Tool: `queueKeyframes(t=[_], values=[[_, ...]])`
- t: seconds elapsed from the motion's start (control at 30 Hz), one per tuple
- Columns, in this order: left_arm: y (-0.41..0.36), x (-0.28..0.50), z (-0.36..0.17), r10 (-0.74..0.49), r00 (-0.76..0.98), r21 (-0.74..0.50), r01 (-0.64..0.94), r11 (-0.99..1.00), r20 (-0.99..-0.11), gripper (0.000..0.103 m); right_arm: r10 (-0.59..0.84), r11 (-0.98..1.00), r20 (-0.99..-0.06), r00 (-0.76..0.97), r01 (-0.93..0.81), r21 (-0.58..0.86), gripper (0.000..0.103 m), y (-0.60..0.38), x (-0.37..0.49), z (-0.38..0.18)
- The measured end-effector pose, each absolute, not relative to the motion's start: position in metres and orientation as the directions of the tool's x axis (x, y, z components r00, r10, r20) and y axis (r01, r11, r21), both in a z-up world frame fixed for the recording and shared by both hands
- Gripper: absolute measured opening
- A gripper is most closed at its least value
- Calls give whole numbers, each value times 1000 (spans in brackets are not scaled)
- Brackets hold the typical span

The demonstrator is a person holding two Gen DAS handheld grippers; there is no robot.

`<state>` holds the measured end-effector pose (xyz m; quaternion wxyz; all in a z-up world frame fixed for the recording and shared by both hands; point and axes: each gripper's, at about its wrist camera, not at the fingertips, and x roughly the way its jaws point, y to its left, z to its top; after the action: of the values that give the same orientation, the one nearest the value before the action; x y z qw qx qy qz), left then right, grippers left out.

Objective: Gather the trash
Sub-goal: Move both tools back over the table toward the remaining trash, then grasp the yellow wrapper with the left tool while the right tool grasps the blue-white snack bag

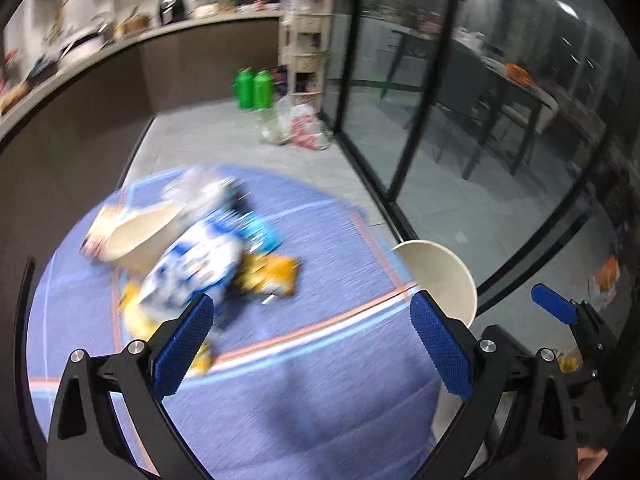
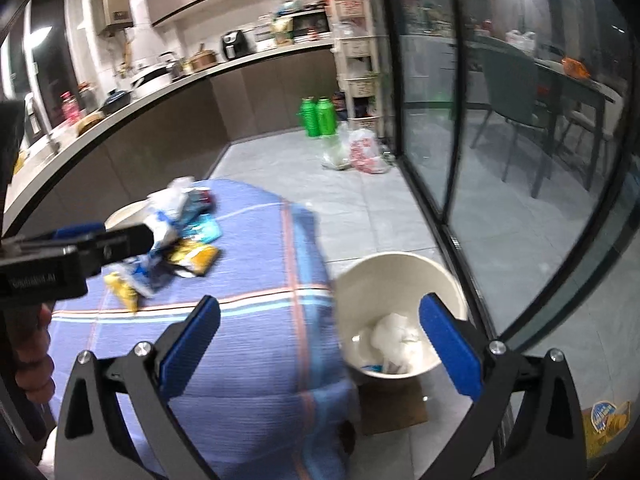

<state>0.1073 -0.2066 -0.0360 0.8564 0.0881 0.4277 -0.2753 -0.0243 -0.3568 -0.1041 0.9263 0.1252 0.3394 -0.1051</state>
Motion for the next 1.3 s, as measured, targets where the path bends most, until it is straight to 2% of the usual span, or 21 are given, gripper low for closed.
queueKeyframes(t=[0.2, 0.4, 0.63, 0.7, 0.93, 1.07, 1.2, 1.3], values=[[-114, 116, -40, -280, 547, -27, 425, 905, -789, 95, -16, 984, -639, 769, 124, 126, 100, -298, -1, -98], [-56, 130, -42, -264, 551, -59, 361, 931, -792, 94, 36, 994, -685, 728, 48, 103, 100, -247, 48, -103], [-28, 144, -50, -291, 531, -110, 345, 932, -796, 85, 117, 976, -712, 692, 53, 212, 97, -225, 105, -123], [-23, 150, -54, -295, 522, -121, 343, 932, -800, 85, 123, 972, -715, 688, 61, 226, 94, -221, 117, -128], [-13, 162, -69, -282, 509, -127, 318, 940, -814, 85, 145, 938, -719, 680, 138, 319, 94, -223, 155, -140], [-10, 166, -76, -284, 500, -131, 318, 939, -818, 81, 113, 940, -732, 672, 165, 297, 93, -215, 170, -142], [-8, 172, -79, -314, 477, -178, 309, 934, -821, 80, 39, 947, -760, 649, 219, 235, 93, -205, 184, -150], [-9, 174, -80, -343, 457, -212, 313, 926, -821, 80, 40, 940, -767, 640, 236, 245, 93, -204, 190, -157]])
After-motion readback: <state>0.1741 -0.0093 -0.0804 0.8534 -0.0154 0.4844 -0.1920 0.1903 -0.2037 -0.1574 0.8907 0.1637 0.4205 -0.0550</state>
